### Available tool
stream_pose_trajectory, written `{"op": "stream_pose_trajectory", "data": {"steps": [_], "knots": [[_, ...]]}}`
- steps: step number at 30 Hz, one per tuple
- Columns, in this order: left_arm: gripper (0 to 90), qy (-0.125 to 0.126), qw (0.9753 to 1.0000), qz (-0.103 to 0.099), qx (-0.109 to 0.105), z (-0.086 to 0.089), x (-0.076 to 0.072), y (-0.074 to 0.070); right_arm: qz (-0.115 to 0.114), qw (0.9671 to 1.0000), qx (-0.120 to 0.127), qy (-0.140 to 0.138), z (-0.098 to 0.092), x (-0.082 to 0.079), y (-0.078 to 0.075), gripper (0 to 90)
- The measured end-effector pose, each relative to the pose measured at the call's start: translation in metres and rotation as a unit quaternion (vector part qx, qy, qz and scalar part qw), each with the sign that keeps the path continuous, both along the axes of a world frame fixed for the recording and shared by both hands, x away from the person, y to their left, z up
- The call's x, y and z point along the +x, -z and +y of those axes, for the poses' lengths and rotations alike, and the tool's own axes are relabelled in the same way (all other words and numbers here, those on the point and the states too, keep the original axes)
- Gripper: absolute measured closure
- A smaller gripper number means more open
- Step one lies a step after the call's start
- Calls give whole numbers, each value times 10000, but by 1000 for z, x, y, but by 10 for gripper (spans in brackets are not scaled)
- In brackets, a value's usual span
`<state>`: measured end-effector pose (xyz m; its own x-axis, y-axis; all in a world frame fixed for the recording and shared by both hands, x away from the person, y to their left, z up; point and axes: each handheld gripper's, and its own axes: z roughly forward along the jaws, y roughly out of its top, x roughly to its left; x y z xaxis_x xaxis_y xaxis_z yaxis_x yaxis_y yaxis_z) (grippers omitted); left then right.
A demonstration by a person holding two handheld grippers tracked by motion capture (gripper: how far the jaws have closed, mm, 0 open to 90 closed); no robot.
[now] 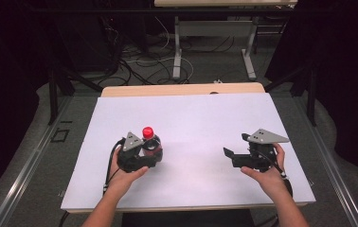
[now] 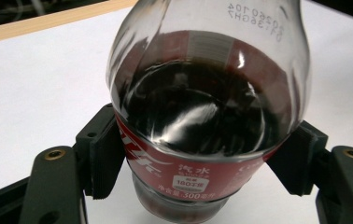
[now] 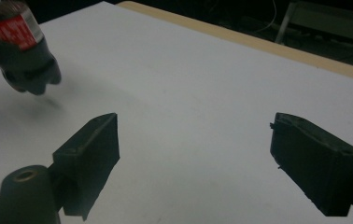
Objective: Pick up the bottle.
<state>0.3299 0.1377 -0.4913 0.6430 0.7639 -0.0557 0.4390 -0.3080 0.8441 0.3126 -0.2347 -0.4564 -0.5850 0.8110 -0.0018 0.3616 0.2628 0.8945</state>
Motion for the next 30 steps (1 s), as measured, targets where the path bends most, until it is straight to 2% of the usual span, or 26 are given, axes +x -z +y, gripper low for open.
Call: {"op": "stream_pose_trajectory", "data": {"steps": [3, 4, 6, 8, 11, 13, 18, 23, 24, 25, 26, 27, 30], "knots": [[294, 221, 9997, 40, 63, -17, -5, -3, -116, 9998, 38, -175, 10, 1, -14, 157], [294, 294, 9995, 42, 48, -23, -6, -3, -223, 9994, 66, -251, 14, 0, -19, 167], [295, 510, 9986, 33, 116, -34, -9, -2, -338, 9986, 113, -390, 22, -2, -29, 214], [295, 671, 9977, 67, 91, -43, -13, -1, -468, 9971, 238, -545, 30, -7, -37, 265], [294, 883, 9960, 111, 10, -57, -20, 3, -397, 9951, 261, -863, 42, -13, -45, 311], [294, 1011, 9948, 139, 25, -64, -25, 5, -329, 9947, 228, -951, 49, -17, -48, 330], [294, 1250, 9918, 249, 104, -77, -37, 9, -298, 9911, 188, -1285, 65, -23, -52, 379], [294, 1274, 9914, 196, 213, -86, -43, 15, -210, 9898, 75, -1408, 79, -29, -52, 405], [294, 1317, 9907, 249, 217, -86, -44, 15, -223, 9895, 96, -1422, 82, -31, -52, 421], [294, 1295, 9912, 175, 207, -87, -45, 16, -232, 9894, 103, -1431, 84, -34, -51, 430], [294, 1253, 9918, 203, 170, -87, -46, 17, -252, 9894, 132, -1423, 87, -36, -50, 441], [294, 1292, 9912, 222, 177, -86, -47, 17, -257, 9895, 138, -1413, 89, -38, -50, 455], [294, 1268, 9916, 184, 162, -85, -49, 17, -309, 9903, 54, -1355, 95, -42, -48, 487]]}}
